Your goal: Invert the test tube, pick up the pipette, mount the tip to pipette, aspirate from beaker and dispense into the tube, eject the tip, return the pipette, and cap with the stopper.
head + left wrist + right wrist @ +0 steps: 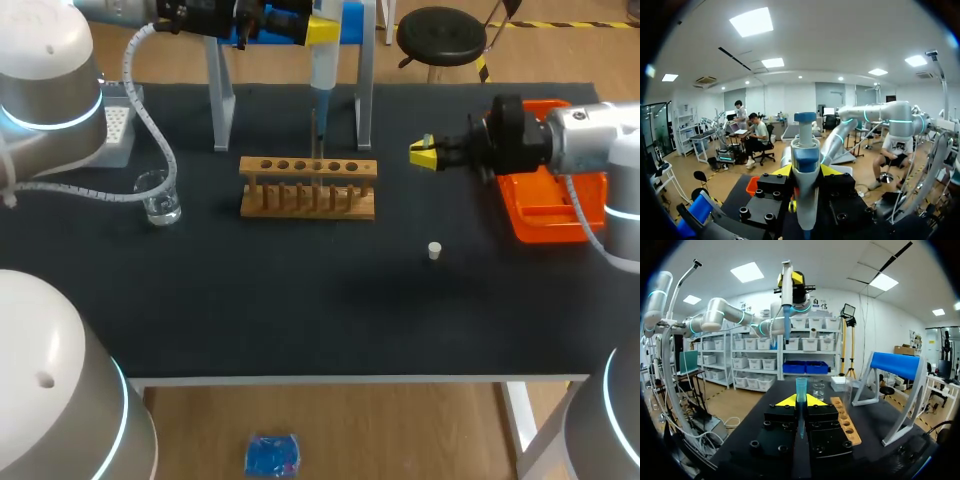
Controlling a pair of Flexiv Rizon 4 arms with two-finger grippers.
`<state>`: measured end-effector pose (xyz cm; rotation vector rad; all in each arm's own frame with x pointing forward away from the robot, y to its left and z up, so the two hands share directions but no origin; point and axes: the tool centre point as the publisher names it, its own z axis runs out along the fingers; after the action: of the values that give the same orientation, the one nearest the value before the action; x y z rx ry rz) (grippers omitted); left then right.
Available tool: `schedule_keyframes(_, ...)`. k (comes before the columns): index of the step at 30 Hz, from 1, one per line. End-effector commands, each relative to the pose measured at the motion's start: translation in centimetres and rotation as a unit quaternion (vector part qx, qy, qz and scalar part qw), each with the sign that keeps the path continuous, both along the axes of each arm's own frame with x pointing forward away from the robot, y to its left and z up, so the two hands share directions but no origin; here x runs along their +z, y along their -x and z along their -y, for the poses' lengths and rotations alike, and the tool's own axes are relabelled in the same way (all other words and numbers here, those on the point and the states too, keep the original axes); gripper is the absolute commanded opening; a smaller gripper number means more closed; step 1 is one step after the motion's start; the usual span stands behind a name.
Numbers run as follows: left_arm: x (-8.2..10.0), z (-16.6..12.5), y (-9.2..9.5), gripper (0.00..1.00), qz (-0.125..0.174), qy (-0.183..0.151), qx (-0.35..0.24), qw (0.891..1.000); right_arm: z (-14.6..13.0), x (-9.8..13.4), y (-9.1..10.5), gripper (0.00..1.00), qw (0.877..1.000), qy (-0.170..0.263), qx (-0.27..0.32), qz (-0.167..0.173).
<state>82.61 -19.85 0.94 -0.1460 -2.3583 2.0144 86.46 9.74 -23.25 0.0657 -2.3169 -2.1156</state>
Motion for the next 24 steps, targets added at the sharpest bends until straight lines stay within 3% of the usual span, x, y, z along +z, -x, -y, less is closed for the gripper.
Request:
schedule_keyframes(1, 0.0, 0.0, 0.0, 0.00, 0.000, 0.000, 0.000, 1.000, -1.5, 0.3, 0.4, 0.00, 1.000, 0.010, 0.002, 0.005)
schedule_keyframes(13, 0.0, 0.0, 0.0, 0.00, 0.000, 0.000, 0.000, 1.000, -6.0, 0.4, 1.6, 0.00, 0.998, 0.037, 0.018, 0.050)
schedule_keyframes(24, 0.0, 0.0, 0.0, 0.00, 0.000, 0.000, 0.000, 1.000, -9.1, 0.9, 1.8, 0.00, 0.994, 0.035, 0.034, 0.094)
